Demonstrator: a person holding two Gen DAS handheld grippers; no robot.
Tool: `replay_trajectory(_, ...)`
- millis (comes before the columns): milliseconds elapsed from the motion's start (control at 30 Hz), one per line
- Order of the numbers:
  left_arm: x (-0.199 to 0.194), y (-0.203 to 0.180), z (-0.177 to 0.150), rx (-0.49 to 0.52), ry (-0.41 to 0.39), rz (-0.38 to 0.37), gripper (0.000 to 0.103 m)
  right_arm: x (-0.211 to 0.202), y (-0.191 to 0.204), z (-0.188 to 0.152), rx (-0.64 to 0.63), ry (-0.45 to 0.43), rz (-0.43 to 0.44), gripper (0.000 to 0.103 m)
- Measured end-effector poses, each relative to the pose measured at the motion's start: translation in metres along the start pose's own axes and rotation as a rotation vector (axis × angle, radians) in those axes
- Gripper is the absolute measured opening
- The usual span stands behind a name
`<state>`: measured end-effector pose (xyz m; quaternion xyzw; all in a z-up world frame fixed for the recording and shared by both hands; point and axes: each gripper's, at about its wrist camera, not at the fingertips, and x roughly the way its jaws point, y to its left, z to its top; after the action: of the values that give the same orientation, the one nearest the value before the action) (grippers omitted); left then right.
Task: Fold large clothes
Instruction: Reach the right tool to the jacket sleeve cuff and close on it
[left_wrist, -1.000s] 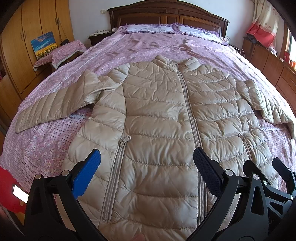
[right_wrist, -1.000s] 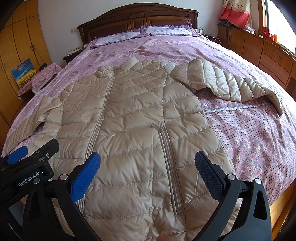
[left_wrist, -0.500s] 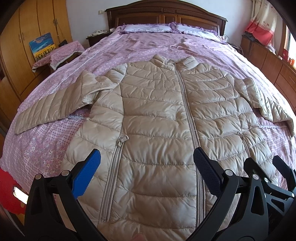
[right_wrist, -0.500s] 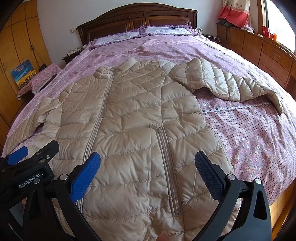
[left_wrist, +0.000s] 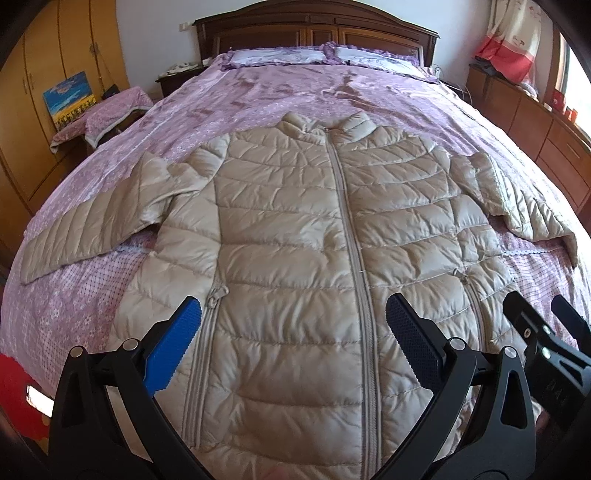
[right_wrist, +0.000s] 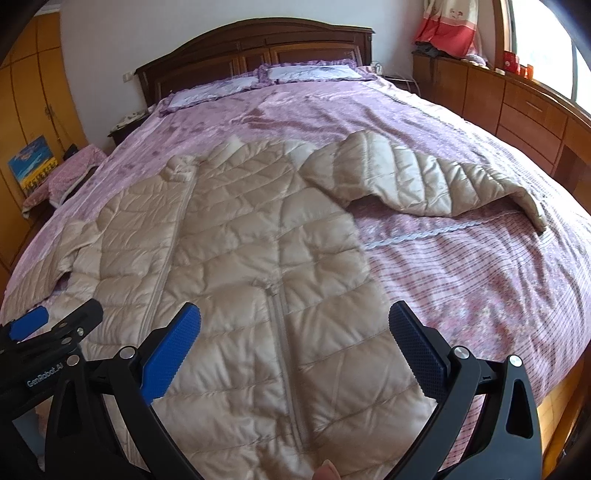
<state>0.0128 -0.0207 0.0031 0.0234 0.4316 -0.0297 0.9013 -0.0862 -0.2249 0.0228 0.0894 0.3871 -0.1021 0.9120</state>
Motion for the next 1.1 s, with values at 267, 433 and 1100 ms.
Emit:
replay_trajectory(267,0.006,-0.016,0.010,0.017,0.021,-0.013,0.100,0.001,-0.037,0.018,0.028,-0.029,-0.046,0.098)
replay_trajectory(433,0.011,-0.027,0.016,0.032,0.025,-0.011,0.100,0.010,-0.075,0.033,0.053,-0.036,-0.113,0.098)
replay_trajectory(1100,0.053,-0.058,0.003,0.091,0.159,0.015,0.100,0.086,-0.266,0.092,0.470,0.005,-0.178,0.098)
